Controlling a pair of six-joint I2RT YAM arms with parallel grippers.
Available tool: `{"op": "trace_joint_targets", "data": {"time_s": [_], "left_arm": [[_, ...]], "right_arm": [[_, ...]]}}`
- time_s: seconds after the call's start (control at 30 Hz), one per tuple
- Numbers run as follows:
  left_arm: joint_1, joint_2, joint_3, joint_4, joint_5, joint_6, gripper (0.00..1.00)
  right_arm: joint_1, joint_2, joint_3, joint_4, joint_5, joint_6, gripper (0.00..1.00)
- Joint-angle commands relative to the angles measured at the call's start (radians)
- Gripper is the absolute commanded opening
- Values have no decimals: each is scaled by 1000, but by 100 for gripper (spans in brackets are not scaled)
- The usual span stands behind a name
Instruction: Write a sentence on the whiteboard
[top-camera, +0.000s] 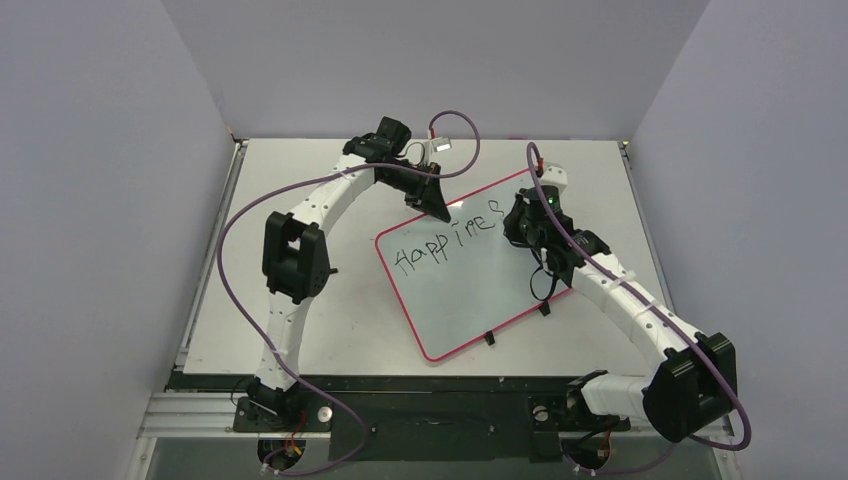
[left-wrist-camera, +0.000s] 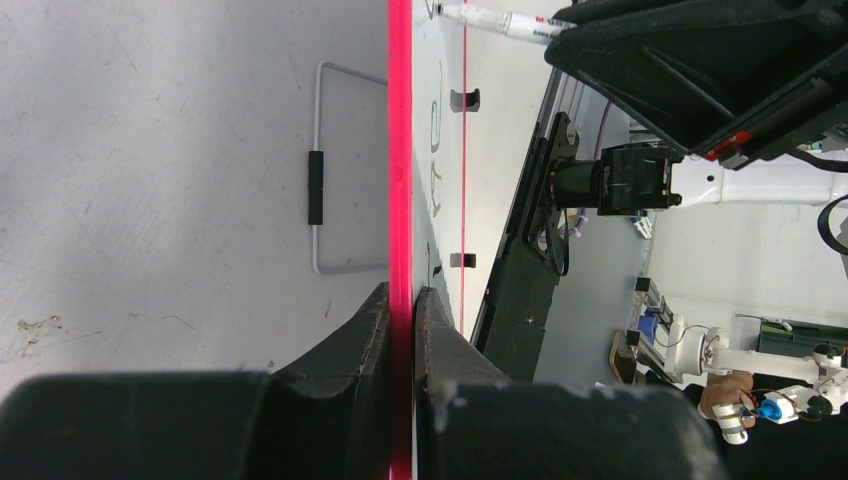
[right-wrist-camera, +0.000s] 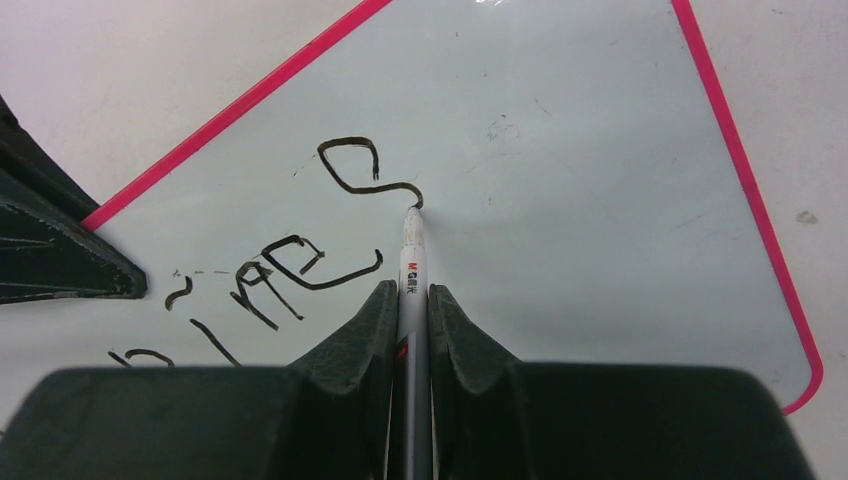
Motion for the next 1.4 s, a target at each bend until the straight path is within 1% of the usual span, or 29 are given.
{"op": "trace_joint_targets", "data": {"time_s": [0.0,0.23,0.5,0.63,0.9,1.13,1.37], "left_arm": [[-19,-98,5,57,-37,76,0],[-19,-102,-2,58,-36,75,0],[-19,-108,-6,62,-37,77,0],[-18,-111,-8,66,-36,77,0],[-18,-118,-16,70,-36,76,0],[-19,-121,-19,73,-37,79,0],[-19,-120,-20,75,-37,81,0]], "right_arm": [[29,2,-4,-43,-85,33,0],[45,-9,41,-52,-89,37,0],[43,-123,79,-87,-25,33,0],[30,-145,99,-92,28,25,0],[-35,-73,151,-86,49,9,0],[-79,4,185,-58,14,12,0],[-101,48,206,-41,1,13,0]]}}
